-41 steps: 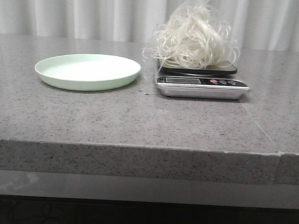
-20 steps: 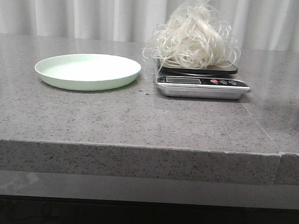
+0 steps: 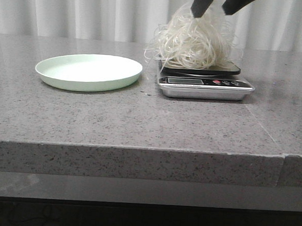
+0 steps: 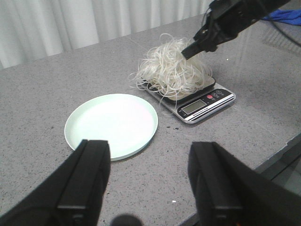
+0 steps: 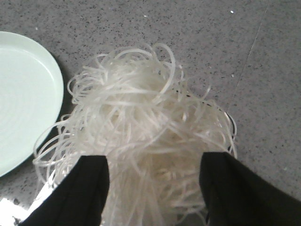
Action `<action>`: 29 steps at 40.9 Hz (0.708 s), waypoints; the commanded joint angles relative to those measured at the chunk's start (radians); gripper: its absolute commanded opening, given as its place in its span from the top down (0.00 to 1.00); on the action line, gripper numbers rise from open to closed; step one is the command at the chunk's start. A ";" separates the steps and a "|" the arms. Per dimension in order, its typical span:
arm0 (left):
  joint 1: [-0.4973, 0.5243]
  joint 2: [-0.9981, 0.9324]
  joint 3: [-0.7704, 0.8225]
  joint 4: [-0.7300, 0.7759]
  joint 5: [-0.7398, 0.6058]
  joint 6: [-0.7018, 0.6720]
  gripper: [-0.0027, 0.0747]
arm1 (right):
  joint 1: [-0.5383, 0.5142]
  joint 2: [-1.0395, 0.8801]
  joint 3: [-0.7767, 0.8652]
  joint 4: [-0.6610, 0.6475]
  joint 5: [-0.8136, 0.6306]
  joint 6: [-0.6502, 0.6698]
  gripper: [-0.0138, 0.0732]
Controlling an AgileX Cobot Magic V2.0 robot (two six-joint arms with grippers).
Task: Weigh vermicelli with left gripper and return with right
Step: 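Lower the right gripper onto the vermicelli on the scale and close it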
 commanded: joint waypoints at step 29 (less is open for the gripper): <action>0.002 0.002 -0.025 0.003 -0.071 -0.010 0.40 | 0.011 0.055 -0.152 -0.009 0.004 -0.010 0.66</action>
